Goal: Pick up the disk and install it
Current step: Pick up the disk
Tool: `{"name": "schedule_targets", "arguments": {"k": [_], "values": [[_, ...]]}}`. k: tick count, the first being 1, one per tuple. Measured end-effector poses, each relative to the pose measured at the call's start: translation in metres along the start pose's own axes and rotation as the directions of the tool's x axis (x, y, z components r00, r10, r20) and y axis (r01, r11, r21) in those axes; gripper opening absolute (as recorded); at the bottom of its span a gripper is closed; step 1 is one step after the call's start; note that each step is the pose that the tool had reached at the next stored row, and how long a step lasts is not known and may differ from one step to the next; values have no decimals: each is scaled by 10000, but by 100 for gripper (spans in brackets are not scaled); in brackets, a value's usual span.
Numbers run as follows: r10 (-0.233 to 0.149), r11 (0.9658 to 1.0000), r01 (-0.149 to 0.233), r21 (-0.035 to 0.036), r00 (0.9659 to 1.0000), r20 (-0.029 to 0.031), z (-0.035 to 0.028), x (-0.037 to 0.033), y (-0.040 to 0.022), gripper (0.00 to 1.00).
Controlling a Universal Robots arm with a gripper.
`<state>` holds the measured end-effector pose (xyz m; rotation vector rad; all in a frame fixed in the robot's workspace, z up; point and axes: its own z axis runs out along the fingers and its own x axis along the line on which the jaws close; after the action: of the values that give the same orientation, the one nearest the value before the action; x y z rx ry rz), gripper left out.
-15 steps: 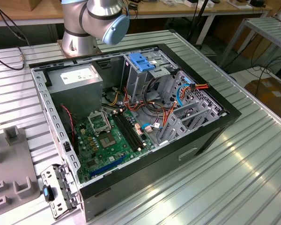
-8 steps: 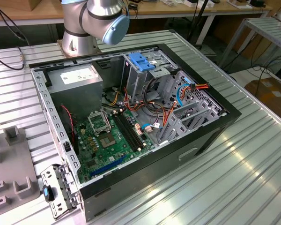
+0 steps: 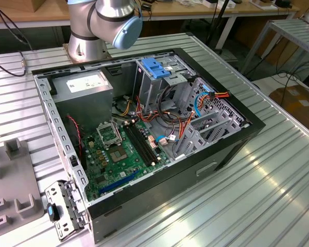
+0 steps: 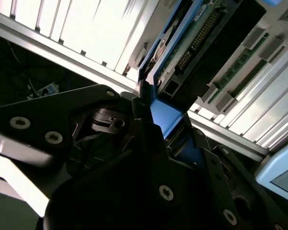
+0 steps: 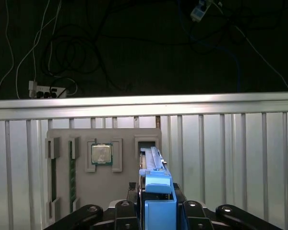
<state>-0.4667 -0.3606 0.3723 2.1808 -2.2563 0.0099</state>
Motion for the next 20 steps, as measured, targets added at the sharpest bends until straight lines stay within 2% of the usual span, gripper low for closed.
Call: {"name": "schedule_targets", "arguments": {"k": [5, 20], "values": [[0, 10000, 0, -1, 10000, 26, -43, 0, 0, 37], [0, 10000, 0, -2, 10000, 47, -120, 1, 0, 37]]}}
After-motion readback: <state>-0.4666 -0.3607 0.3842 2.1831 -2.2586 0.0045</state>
